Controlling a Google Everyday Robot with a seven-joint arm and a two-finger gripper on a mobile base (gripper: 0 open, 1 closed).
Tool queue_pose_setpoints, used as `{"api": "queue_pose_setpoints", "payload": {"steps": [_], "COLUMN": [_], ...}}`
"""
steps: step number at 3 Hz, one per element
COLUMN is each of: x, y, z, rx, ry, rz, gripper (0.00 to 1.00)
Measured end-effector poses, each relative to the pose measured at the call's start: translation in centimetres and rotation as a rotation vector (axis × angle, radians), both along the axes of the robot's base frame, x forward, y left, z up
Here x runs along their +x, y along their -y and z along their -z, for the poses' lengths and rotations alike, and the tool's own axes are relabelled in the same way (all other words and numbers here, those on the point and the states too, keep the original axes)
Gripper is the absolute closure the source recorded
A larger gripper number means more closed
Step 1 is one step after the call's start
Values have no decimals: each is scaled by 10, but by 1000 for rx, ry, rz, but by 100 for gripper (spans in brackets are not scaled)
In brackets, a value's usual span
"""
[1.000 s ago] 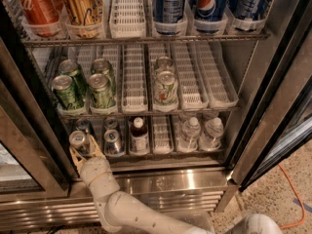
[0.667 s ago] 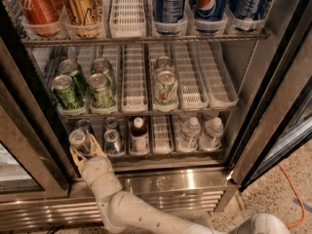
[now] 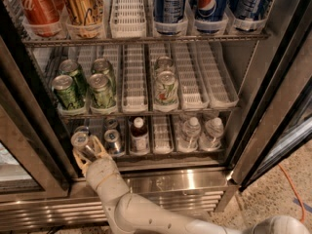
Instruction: Pick redbull can from bottom shelf of fridge
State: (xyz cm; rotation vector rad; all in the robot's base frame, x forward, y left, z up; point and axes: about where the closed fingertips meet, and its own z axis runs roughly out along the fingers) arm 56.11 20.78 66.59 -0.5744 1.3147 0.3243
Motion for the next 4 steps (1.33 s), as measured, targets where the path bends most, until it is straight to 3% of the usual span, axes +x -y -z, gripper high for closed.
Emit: {"api": "queue_pose_setpoints", "payload": {"steps": [2,4], "x": [-33,-42], "y": [21,24], "z": [-10,-17], "rx": [-34,12], "ry": [-60,-77], "rz": [-23,-97], "gripper": [100,100]}}
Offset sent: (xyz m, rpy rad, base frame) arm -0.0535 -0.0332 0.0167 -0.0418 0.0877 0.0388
